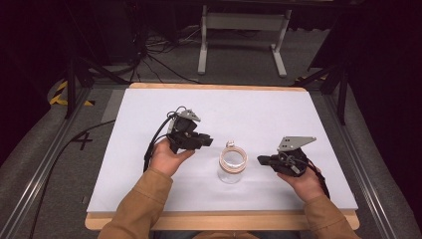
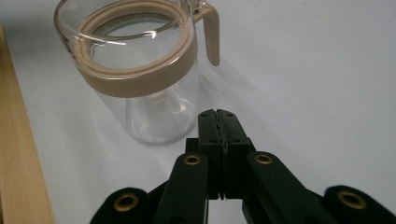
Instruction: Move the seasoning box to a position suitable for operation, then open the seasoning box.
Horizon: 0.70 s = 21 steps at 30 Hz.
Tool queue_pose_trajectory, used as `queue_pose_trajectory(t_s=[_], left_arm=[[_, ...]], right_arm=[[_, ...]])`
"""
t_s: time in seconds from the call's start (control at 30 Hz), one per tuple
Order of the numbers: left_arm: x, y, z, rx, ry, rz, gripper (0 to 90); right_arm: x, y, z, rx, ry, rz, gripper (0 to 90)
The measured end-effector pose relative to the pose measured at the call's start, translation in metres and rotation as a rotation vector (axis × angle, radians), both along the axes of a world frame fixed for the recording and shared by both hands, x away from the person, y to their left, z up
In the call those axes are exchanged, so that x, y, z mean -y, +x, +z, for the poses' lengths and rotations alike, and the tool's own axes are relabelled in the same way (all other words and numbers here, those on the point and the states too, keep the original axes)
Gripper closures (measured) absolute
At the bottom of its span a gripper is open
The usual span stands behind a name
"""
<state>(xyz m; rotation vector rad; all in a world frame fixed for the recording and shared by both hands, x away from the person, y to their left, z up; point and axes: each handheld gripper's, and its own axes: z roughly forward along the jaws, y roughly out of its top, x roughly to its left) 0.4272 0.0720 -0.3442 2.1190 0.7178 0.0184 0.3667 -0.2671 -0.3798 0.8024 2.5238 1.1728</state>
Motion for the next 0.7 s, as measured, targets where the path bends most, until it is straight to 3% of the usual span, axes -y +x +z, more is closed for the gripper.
queue_pose_trajectory(t_s=[0.33, 0.43, 0.67, 0.7], left_arm=[[0.022, 0.01, 0.007, 0.032, -0.032, -0.08, 79.3], [0.029, 0.018, 0.004, 0.013, -0.043, -0.096, 83.0], [0.042, 0.025, -0.004, -0.01, -0.022, -0.135, 85.1], [0.044, 0.025, -0.005, -0.007, -0.004, -0.139, 85.1]], right_arm=[[0.01, -0.007, 0.0, 0.003, 0.015, -0.036, 89.4], [0.012, -0.009, -0.001, 0.001, 0.018, -0.045, 89.4], [0.014, -0.012, -0.003, -0.007, 0.018, -0.051, 89.4], [0.014, -0.012, -0.004, -0.006, 0.019, -0.051, 89.4]])
